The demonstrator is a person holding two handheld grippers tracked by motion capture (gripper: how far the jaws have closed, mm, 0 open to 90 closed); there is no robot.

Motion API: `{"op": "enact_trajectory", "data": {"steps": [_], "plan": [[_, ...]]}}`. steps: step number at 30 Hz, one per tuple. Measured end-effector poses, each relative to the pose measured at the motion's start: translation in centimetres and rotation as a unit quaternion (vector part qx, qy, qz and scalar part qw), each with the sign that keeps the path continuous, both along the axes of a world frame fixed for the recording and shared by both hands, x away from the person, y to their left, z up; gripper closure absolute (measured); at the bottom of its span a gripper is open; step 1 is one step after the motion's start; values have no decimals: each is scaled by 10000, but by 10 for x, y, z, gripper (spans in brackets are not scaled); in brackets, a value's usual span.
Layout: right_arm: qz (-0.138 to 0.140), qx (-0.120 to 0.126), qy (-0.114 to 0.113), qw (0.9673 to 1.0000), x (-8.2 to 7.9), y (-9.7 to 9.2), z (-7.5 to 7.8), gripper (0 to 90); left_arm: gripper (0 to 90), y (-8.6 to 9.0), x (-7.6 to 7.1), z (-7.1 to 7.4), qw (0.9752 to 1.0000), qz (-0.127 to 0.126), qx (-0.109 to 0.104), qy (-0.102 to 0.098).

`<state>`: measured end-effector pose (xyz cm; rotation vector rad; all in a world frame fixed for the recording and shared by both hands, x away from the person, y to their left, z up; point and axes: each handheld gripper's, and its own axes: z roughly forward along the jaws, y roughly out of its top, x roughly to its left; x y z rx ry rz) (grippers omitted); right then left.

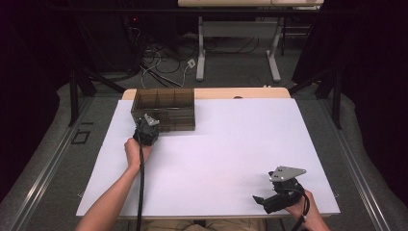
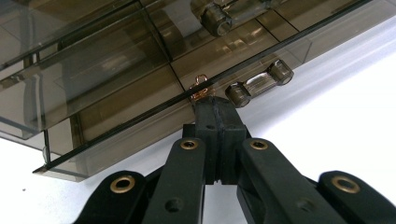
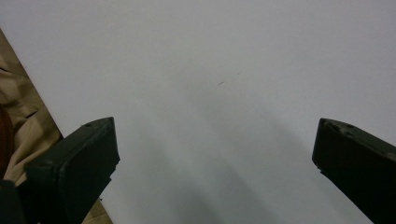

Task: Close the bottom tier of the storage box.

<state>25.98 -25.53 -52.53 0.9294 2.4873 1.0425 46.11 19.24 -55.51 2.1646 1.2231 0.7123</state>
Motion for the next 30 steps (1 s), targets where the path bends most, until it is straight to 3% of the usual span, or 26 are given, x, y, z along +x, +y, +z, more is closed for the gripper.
{"op": "enact_trajectory", "data": {"steps": [6, 7, 24, 26, 30], "plan": [[15, -4, 19, 10000, 0, 0, 0, 0, 900, 1, 3, -2, 9999, 59, -78, -72], [0, 6, -1, 10000, 0, 0, 0, 0, 900, 1, 4, -1, 10000, 58, -41, -10], [2, 1, 0, 10000, 0, 0, 0, 0, 900, -1, 12, -2, 9997, 212, -33, -132], [2, -8, 23, 10000, 0, 0, 0, 0, 900, -1, 13, -2, 9997, 238, -53, -52], [4, -11, 17, 10000, 0, 0, 0, 0, 900, -2, 14, -2, 9996, 278, -39, -77]]}}
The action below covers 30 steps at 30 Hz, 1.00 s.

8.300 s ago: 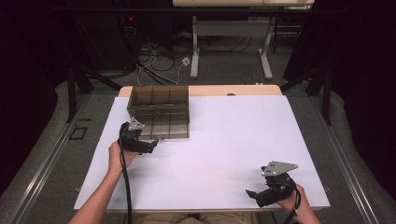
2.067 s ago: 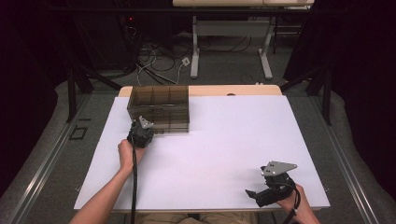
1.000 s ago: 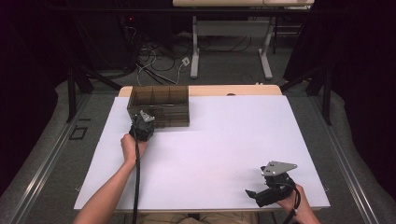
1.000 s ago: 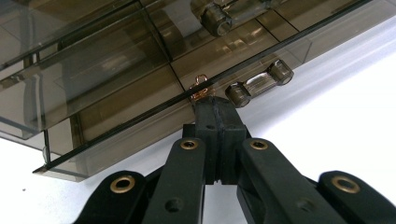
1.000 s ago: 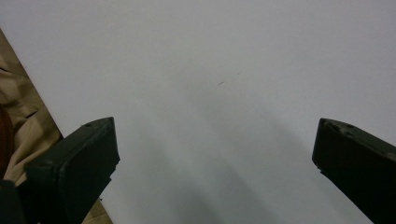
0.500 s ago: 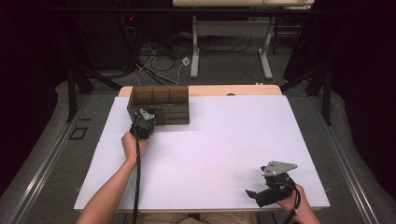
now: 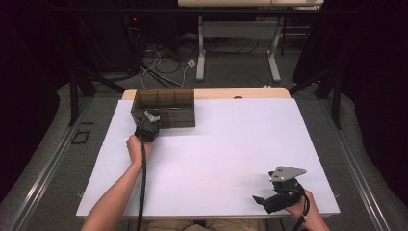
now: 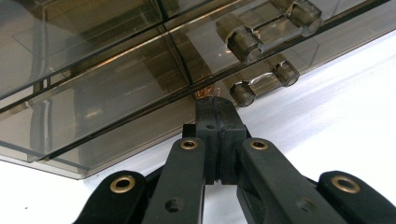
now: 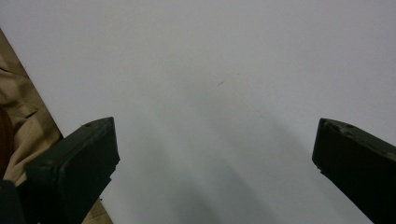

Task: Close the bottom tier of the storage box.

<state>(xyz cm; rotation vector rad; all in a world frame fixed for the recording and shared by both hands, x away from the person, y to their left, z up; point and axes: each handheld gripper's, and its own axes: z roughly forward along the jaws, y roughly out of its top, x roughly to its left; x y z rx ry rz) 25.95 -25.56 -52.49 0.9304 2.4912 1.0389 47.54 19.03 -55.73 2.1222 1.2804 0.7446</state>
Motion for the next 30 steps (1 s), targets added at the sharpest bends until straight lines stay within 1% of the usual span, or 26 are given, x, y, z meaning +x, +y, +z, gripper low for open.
{"op": "enact_trajectory", "data": {"steps": [1, 2, 3, 4, 5, 7, 8, 11, 12, 13, 14, 15, 16, 17, 18, 19, 21, 22, 23, 24, 25, 26, 27, 28, 29, 30], "plan": [[1, -3, -4, 10000, 0, 0, 0, 0, 900, 0, 1, 0, 10000, -28, -12, 9], [-12, 8, 0, 10000, 0, 0, 0, 0, 900, -1, 1, -1, 10000, -26, 23, -27], [3, -2, -2, 10000, 0, 0, 0, 0, 900, -1, 1, 0, 10000, -51, 33, 27], [3, 0, 0, 10000, 0, 0, 0, 0, 900, -1, 1, -1, 10000, -32, -8, -21], [1, 0, 8, 10000, 0, 0, 0, 0, 900, 0, 1, -1, 10000, -28, 12, -20], [1, 4, 6, 10000, 0, 0, 0, 0, 900, 0, 0, 0, 10000, -27, 16, 21], [13, 2, 3, 10000, 0, 0, 0, 0, 900, 0, 1, 0, 10000, -37, -11, -18], [-1, 5, 7, 10000, 0, 0, 0, 0, 889, 2, 0, 1, 10000, -18, 29, 33], [-1, 3, 8, 10000, 0, 0, 0, 0, 881, 2, 0, -1, 10000, -23, -49, -17], [-1, 13, -11, 10000, 0, 0, 0, 0, 869, 4, 0, 1, 10000, -17, -3, 53], [-2, 15, -16, 10000, 0, 0, 0, 0, 863, 4, 0, 0, 10000, -17, -12, 60], [-2, 15, -16, 10000, 0, 0, 0, 0, 856, 5, 0, 1, 9999, -26, -33, 96], [-2, 15, -15, 10000, 0, 0, 0, 0, 845, 5, -1, 1, 9999, -31, -110, 112], [-3, 15, -15, 10000, 0, 0, 0, 0, 833, 7, -1, 2, 9999, -31, -62, 113], [-4, 14, -16, 10000, 0, 0, 0, 0, 826, 7, -1, 2, 9998, -73, -138, 100], [-4, 15, -15, 10000, 0, 0, 0, 0, 805, 8, -2, 3, 9998, -71, -136, 118], [-4, 14, -16, 10000, 0, 0, 0, 0, 780, 9, -4, 5, 9997, -113, -203, 119], [-4, 15, -14, 10000, 0, 0, 0, 0, 750, 10, -4, 6, 9995, -141, -242, 133], [-4, 14, -15, 10000, 0, 0, 0, 0, 708, 11, -5, 7, 9993, -149, -260, 208], [-19, 20, -5, 10000, 0, 0, 0, 0, 695, 12, -6, 8, 9992, -199, -291, 178], [-14, 13, -13, 10000, 0, 0, 0, 0, 665, 12, -8, 9, 9992, -211, -268, 226], [-14, 15, -12, 10000, 0, 0, 0, 0, 615, 13, -9, 9, 9989, -216, -337, 238], [-4, 14, -16, 10000, 0, 0, 0, 0, 600, 14, -10, 11, 9988, -262, -329, 266], [-5, 11, -16, 10000, 0, 0, 0, 0, 566, 15, -11, 11, 9986, -281, -347, 288], [-4, 11, -16, 10000, 0, 0, 0, 0, 518, 15, -13, 12, 9984, -287, -364, 328], [-6, 13, -14, 10000, 0, 0, 0, 0, 479, 16, -14, 12, 9979, -324, -376, 410]]}}
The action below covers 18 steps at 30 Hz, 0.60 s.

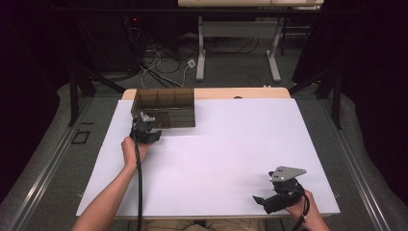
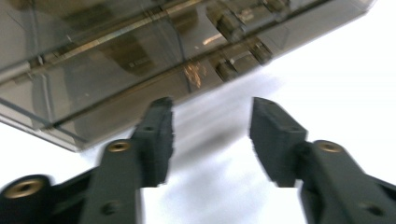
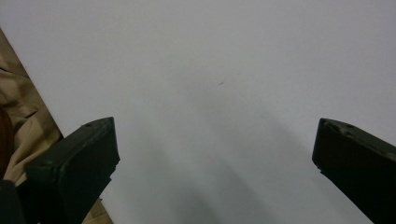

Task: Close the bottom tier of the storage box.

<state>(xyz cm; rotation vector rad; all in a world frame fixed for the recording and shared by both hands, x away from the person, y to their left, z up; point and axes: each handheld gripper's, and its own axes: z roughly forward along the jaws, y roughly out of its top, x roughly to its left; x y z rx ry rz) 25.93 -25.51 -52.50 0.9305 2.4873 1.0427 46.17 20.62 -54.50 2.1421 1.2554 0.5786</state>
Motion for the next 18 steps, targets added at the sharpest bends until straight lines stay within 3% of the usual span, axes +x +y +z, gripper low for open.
{"op": "enact_trajectory", "data": {"steps": [8, 10, 18], "plan": [[-7, 1, 0, 10000, 0, 0, 0, 0, 304, 3, -13, 3, 9998, -121, 46, 150], [-6, -2, 1, 10000, 0, 0, 0, 0, 232, 3, -16, 4, 9996, -206, 63, 161], [-10, -5, -2, 10000, 0, 0, 0, 0, 83, -1, -32, 9, 9985, -483, 77, 239]]}}
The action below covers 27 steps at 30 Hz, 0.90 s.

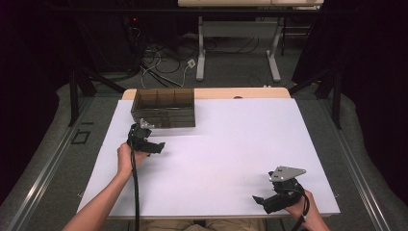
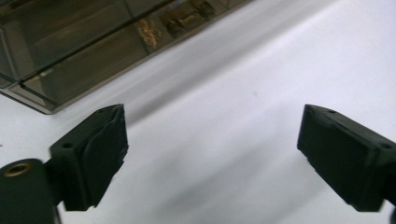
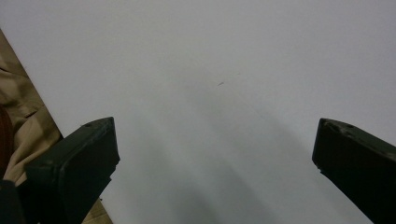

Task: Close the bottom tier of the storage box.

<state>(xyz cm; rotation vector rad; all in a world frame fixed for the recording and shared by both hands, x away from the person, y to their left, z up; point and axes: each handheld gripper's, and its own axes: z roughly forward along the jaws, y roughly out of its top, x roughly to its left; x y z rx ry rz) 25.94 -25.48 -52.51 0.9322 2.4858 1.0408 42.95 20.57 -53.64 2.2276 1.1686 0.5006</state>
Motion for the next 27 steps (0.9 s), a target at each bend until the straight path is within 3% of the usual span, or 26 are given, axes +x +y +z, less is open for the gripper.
{"op": "enact_trajectory", "data": {"steps": [7, 21, 27], "plan": [[8, 19, -2, 10000, 0, 0, 0, 0, 0, -1, -15, 5, 9999, -102, -2, 13], [-22, 2, 5, 10000, 0, 0, 0, 0, 0, 8, -48, 13, 9998, -203, -37, -83], [-12, -5, 5, 10000, 0, 0, 0, 0, 0, 11, -59, 16, 9996, -221, -153, -102]]}}
